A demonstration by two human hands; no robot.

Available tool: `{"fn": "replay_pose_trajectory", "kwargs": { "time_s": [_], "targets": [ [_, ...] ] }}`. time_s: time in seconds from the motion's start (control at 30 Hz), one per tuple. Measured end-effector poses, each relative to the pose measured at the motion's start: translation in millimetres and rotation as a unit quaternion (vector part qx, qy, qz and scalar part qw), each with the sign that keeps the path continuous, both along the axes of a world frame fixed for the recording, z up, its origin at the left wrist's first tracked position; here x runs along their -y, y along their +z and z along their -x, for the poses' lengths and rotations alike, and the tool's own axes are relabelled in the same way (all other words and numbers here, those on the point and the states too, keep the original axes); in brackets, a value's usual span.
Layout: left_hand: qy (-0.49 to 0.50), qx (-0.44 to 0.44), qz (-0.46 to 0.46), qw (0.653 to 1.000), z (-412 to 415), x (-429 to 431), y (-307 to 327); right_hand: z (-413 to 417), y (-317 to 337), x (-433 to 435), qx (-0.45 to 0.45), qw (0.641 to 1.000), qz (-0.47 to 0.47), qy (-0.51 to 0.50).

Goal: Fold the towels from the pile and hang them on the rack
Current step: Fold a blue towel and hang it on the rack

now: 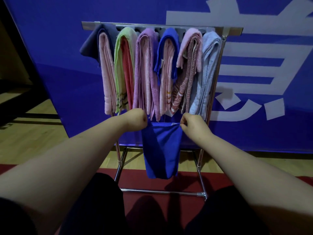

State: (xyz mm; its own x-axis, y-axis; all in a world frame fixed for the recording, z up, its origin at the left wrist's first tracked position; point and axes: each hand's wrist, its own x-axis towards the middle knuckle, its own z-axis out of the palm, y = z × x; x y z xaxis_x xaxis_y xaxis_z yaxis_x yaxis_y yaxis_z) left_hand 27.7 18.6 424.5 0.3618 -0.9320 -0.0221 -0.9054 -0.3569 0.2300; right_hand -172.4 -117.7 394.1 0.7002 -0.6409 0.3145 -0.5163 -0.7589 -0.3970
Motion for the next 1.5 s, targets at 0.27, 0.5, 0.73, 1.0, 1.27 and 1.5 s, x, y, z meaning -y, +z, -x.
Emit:
{"fn": "replay_pose_trajectory", "kwargs": {
  "time_s": [0.27, 0.5, 0.73, 1.0, 1.27, 1.5],
  "targets": [
    [0.037, 0.023, 0.052, 0.998, 11.2, 4.0, -6.9, 2.0, -0.8, 0.4, -0.026, 0.998, -0.001, 0.056],
    [-0.005, -0.084, 0.163, 0.983, 19.6, 9.2, -12.3, -7.7, -0.7, -6.9, -0.052, 0.998, -0.04, 0.022],
    [-0.05, -0.004, 0.068, 0.996, 32.3, 17.2, -16.0, -19.8, 2.6, -18.5, -0.069, 0.996, -0.051, 0.003],
    [0.068, -0.294, 0.168, 0.938, 60.1, 32.2, -15.8, -30.8, 6.9, -34.6, 0.014, 0.995, -0.087, 0.037],
    [0.128, -0.477, 0.207, 0.844, 65.2, 28.3, -9.3, -22.3, 12.7, -35.7, 0.101, 0.989, -0.105, 0.023],
    [0.153, -0.522, 0.234, 0.805, 63.5, 27.6, -8.6, -17.5, 12.3, -37.0, 0.1, 0.99, -0.087, 0.038]
  ]
}}
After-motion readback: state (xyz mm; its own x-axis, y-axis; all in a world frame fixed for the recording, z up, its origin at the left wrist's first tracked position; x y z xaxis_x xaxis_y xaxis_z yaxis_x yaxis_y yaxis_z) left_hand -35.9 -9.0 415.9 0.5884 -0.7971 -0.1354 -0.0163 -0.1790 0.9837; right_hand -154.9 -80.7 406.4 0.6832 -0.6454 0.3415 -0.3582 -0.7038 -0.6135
